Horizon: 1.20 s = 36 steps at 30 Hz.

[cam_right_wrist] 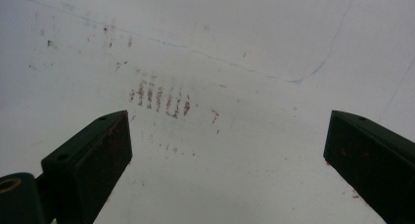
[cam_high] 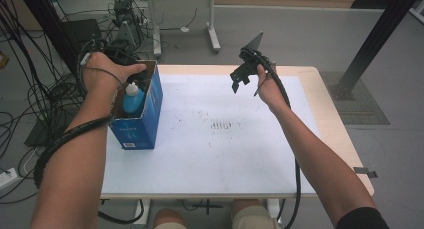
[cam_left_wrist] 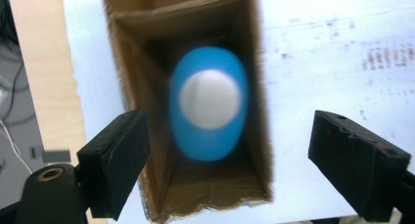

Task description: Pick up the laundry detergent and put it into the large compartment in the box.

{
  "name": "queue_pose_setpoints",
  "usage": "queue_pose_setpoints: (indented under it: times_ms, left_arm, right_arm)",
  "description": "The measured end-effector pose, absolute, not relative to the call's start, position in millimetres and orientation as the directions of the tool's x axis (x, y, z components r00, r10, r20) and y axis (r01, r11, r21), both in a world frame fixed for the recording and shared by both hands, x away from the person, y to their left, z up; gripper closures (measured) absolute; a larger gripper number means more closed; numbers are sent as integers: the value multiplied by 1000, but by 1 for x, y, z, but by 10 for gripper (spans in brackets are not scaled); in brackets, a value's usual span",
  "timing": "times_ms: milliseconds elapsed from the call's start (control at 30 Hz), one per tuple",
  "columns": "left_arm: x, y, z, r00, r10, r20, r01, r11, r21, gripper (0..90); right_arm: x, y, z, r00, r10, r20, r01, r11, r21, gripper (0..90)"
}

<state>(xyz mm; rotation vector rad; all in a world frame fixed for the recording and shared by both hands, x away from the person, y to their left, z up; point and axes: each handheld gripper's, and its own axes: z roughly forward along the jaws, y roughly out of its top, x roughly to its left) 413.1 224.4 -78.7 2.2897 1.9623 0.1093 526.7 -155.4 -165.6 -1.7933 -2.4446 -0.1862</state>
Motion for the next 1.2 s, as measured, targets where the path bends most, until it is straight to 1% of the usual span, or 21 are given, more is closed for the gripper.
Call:
queue_pose_setpoints:
  times_ms: [200,433,567,733,833,1067,1200]
  left_arm:
    - [408,199,-65,279,960,-18,948,-272,165,129]
    - [403,167,-61,411,911,-11,901,-404,159,120]
    - [400,149,-63,503,864,-21,855,-494,156,109]
    - [396,127,-68,588,809,-24,801,-578,154,106]
    - [394,113,-70,644,765,-16,759,-637,135,106]
    - [382,90,-72,749,662,-18,658,-741,137,104]
    - [376,73,-74,792,610,-4,607,-787,111,105]
  right_arm:
    - [529,-158,-160,-298,942,156,955,294,44,39]
    - [535,-165,-159,-285,943,173,958,281,48,38]
    - [541,-169,-160,-271,945,182,963,267,42,38]
    - [546,-173,-158,-263,948,180,965,260,43,38]
    - [547,-174,-157,-259,949,179,966,256,42,38]
    - [548,-173,-154,-258,950,176,966,254,43,38]
    - [548,-170,-155,-263,950,170,965,260,39,39]
